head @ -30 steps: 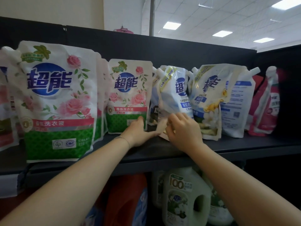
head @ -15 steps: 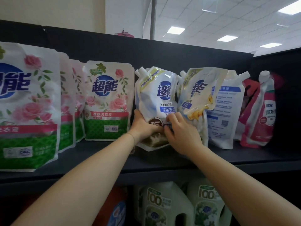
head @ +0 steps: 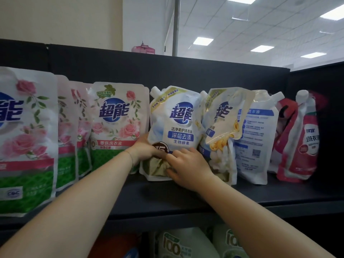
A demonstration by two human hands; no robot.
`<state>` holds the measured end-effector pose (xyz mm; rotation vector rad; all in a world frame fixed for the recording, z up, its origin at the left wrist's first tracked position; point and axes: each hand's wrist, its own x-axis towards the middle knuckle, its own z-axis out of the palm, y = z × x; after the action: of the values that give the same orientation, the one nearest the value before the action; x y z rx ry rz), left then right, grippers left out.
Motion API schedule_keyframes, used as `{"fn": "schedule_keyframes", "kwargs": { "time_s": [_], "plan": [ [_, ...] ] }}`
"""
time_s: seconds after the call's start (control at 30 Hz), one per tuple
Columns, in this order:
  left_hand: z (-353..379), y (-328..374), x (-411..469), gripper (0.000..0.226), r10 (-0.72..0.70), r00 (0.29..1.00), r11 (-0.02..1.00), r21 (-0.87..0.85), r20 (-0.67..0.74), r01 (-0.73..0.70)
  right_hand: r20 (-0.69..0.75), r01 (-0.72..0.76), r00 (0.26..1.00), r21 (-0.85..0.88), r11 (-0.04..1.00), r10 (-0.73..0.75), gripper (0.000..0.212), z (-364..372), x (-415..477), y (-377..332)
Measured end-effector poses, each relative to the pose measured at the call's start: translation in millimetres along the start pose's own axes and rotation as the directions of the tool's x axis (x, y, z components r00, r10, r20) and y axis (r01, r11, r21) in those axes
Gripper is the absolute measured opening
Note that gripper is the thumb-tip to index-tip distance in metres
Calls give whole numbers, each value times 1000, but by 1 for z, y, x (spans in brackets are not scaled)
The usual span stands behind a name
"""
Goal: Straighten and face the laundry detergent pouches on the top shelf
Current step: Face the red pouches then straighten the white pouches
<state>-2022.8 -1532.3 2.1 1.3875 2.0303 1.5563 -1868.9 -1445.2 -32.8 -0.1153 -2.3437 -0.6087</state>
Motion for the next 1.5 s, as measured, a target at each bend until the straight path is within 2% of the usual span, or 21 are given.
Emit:
{"fn": "schedule_keyframes", "kwargs": {
  "time_s": [0.1, 0.17, 0.23, 0.33, 0.4, 0.47, 0.53, 0.6, 0.7, 0.77, 0.83, 0.9, 1.0, 1.03, 1.1, 1.17, 1.27, 1.37, 1.5],
  "plan": [
    [12, 4, -9, 57, 118, 974, 993, 38, -195, -112, 6, -84, 997, 48, 995, 83, 8, 1, 6, -7],
    [16, 4, -17, 73, 142, 948, 990, 37, -286, -137, 49, -137, 990, 115, 984, 132, 11, -3, 10, -9],
    [16, 1, -24, 91, 147, 934, 989, 67, -327, -132, 99, -206, 977, 186, 961, 190, 17, -11, 10, -9],
    [17, -1, -34, 104, 236, 918, 958, 232, -320, -166, 115, -312, 949, 251, 916, 292, 21, -26, 3, -6],
    [19, -1, -41, 110, 332, 896, 907, 361, -294, -218, 98, -346, 938, 235, 908, 332, 23, -33, -6, -2],
    [21, -2, -46, 109, 461, 846, 810, 517, -270, -277, 68, -377, 926, 206, 903, 371, 25, -36, -16, 2],
    [24, -8, -52, 100, 578, 790, 658, 690, -204, -303, 41, -425, 904, 182, 887, 425, 27, -40, -25, 7],
    [32, -13, -59, 87, 634, 768, 497, 810, -92, -313, 25, -473, 880, 137, 870, 474, 29, -45, -34, 12],
    [52, -11, -67, 79, 603, 791, 340, 863, 104, -373, 9, -543, 839, 83, 836, 544, 28, -53, -47, 17],
    [63, -5, -69, 76, 502, 839, 282, 877, 210, -389, -12, -605, 795, 44, 795, 606, 28, -54, -54, 18],
    [65, -3, -69, 76, 416, 882, 285, 889, 222, -358, -42, -703, 706, 79, 707, 707, 32, -54, -61, 23],
    [63, -3, -70, 76, 396, 899, 301, 899, 186, -319, -26, -796, 570, 229, 560, 821, 45, -52, -65, 31],
    [62, -4, -72, 79, 381, 912, 314, 907, 149, -280, 177, -837, 390, 477, 268, 904, 83, -39, -68, 43],
    [62, -5, -73, 82, 368, 921, 316, 914, 127, -253, 258, -840, 347, 513, 177, 902, 98, -35, -65, 45],
    [60, -6, -73, 88, 339, 938, 335, 923, 72, -192, 349, -838, 295, 542, 65, 889, 119, -31, -57, 48],
    [59, -9, -74, 92, 323, 946, 358, 919, 41, -163, 359, -817, 297, 575, 41, 885, 117, -28, -45, 49],
    [59, -9, -74, 94, 311, 950, 374, 916, 28, -149, 323, -789, 317, 612, 59, 892, 95, -26, -38, 46],
    [59, -10, -74, 93, 291, 957, 382, 917, 0, -116, 274, -708, 290, 706, 13, 917, 75, -26, -41, 40],
    [58, -11, -71, 90, 262, 965, 420, 901, -3, -111, 193, -658, 242, 753, 15, 951, 64, -32, -48, 38]
  ]
}}
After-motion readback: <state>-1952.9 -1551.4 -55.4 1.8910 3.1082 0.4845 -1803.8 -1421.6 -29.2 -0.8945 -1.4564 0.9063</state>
